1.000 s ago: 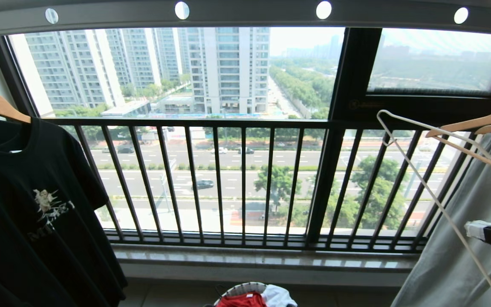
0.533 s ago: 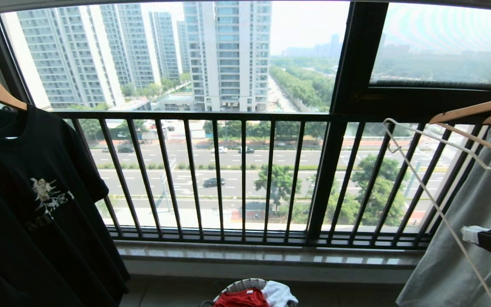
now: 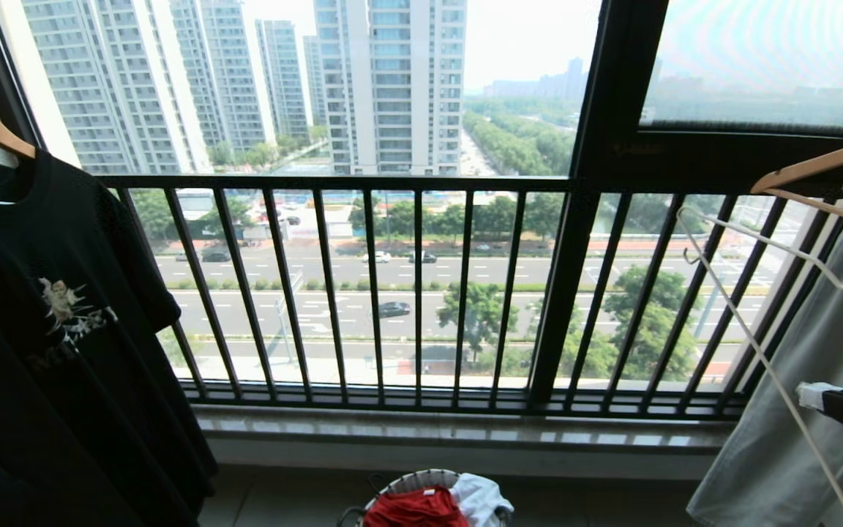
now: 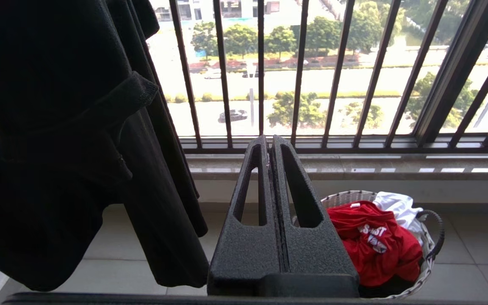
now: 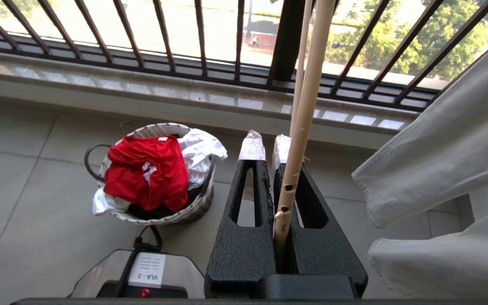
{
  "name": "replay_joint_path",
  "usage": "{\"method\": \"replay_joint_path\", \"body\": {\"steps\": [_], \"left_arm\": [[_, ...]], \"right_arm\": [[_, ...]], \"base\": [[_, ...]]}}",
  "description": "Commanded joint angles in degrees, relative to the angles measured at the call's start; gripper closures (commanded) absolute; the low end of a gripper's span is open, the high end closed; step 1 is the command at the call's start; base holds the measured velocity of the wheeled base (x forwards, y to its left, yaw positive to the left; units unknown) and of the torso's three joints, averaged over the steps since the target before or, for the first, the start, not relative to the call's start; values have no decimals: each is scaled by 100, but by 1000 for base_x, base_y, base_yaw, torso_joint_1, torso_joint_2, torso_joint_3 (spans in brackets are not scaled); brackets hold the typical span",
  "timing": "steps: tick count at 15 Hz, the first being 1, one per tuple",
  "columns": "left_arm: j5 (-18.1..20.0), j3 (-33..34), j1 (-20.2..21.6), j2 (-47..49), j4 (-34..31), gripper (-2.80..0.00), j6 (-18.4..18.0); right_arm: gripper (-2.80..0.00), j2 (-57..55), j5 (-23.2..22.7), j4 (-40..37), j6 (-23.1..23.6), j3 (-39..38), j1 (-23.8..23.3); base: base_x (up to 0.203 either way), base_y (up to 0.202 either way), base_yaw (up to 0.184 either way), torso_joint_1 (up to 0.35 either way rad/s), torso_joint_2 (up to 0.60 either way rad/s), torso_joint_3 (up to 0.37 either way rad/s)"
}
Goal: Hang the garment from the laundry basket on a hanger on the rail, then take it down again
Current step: Pick up clothes from the basket
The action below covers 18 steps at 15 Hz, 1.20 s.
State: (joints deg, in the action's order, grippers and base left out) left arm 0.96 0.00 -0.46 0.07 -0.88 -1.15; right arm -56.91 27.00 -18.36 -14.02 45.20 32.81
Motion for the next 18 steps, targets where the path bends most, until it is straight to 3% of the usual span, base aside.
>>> {"method": "replay_joint_path", "body": {"steps": [1,3,18], "left_arm": [[0,0,-7,1,0,0,0],[0,0,-6,1,0,0,-3],[0,0,-4,1,0,0,0]], "right_arm": [[0,-177,10,86,-12,-20,-335],[0,-206,-1,433,4,-202,-458],[0,114,-2,456,13,-513,-592]], "base": [[0,0,0,-161,361,200],[0,0,0,-167,381,216],[0,0,0,-216,523,306]]}}
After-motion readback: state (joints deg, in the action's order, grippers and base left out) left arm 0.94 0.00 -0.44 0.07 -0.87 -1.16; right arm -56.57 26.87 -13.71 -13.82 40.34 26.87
